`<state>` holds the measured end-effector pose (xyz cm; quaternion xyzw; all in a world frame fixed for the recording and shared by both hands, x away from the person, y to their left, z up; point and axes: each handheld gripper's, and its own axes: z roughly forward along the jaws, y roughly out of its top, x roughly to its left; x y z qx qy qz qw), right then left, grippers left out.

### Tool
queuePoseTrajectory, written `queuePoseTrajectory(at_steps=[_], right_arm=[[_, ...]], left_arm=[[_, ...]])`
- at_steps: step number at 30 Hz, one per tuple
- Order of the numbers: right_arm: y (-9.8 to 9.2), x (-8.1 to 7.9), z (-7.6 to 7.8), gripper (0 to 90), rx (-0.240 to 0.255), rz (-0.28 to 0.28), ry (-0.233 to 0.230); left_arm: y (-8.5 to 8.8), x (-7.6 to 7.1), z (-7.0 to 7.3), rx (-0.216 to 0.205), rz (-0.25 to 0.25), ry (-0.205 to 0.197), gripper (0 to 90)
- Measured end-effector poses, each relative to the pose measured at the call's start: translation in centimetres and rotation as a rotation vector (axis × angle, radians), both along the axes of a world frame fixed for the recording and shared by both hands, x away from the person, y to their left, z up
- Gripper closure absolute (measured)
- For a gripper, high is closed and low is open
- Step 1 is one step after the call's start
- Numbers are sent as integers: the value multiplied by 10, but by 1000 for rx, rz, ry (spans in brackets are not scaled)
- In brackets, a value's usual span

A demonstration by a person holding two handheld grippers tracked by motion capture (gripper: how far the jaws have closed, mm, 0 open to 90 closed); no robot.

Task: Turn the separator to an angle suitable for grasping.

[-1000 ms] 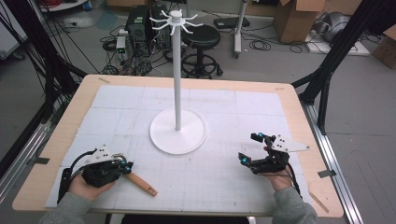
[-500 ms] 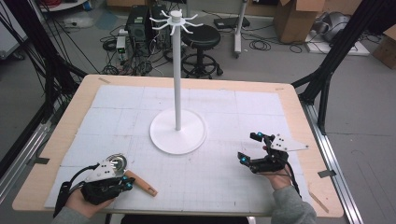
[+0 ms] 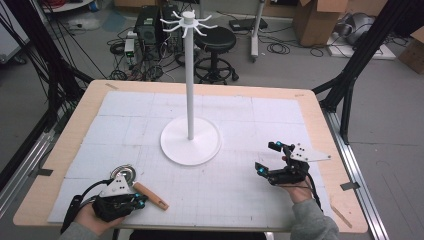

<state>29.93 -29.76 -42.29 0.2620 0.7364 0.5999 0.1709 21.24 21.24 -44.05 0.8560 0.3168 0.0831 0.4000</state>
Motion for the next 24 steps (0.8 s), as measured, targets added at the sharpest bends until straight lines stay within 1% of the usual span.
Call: queuePoseTrajectory(at_steps=[7,11,12,17,24], right_arm=[[0,0,0,67,-4,0,1],[1,-1,0,67,-7,1,2],[1,-1,0,67,-8,0,2],[1,-1,0,67,-12,-1,1],[1,-1,0,67,-17,-1,0]], left_arm=[[-4,5,-2,-8,3,-5,898],[-6,7,-1,-7,5,-6,898],[-7,8,-1,-1,5,-10,898],[-14,17,-3,15,-5,-16,898],[-20,26,-4,10,-9,-19,897]])
